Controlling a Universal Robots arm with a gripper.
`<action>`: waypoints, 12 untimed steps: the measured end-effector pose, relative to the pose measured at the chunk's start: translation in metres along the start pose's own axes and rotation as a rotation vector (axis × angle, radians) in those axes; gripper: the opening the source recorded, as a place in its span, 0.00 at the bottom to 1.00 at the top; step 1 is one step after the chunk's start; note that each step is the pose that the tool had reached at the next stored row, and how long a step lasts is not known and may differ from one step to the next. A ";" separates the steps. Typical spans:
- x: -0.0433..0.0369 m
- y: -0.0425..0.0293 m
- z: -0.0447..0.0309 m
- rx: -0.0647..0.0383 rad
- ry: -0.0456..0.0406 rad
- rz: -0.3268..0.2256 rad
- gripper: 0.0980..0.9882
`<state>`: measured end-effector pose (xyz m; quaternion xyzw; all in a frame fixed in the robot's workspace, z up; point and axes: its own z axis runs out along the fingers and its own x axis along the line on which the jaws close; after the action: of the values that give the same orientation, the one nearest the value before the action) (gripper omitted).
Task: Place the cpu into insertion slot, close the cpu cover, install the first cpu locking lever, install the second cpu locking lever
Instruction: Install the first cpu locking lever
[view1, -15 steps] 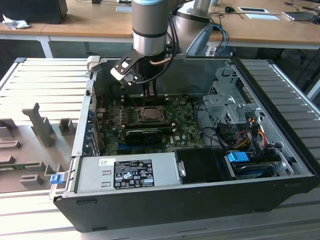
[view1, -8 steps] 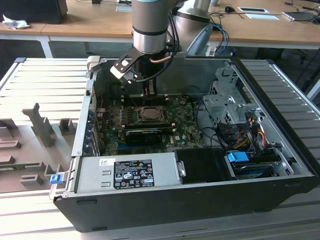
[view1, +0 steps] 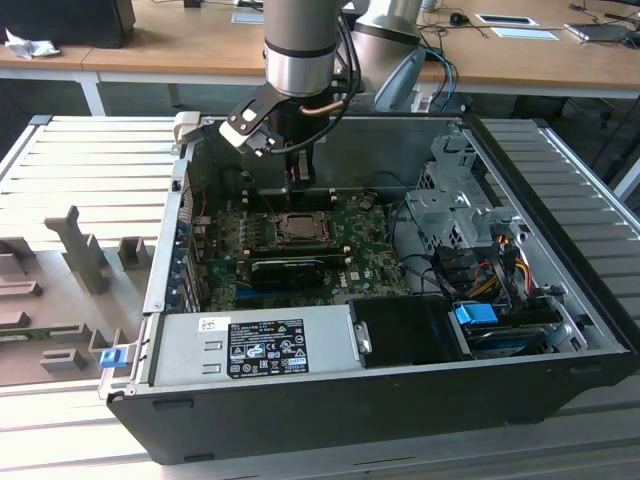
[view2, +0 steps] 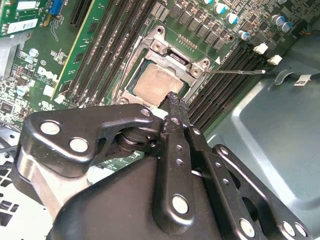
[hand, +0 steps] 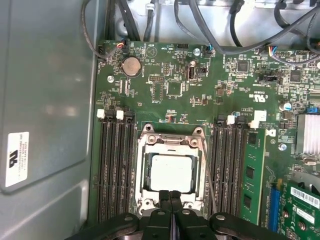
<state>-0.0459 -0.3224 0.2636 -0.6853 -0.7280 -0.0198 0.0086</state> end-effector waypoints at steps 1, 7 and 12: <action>0.0001 0.0000 -0.0027 0.000 -0.0001 0.000 0.01; 0.0005 0.0002 -0.0136 0.000 0.0002 -0.001 0.01; 0.0005 0.0002 -0.0136 0.004 0.0018 -0.111 0.01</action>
<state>-0.0459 -0.3224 0.2772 -0.6438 -0.7649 -0.0192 0.0097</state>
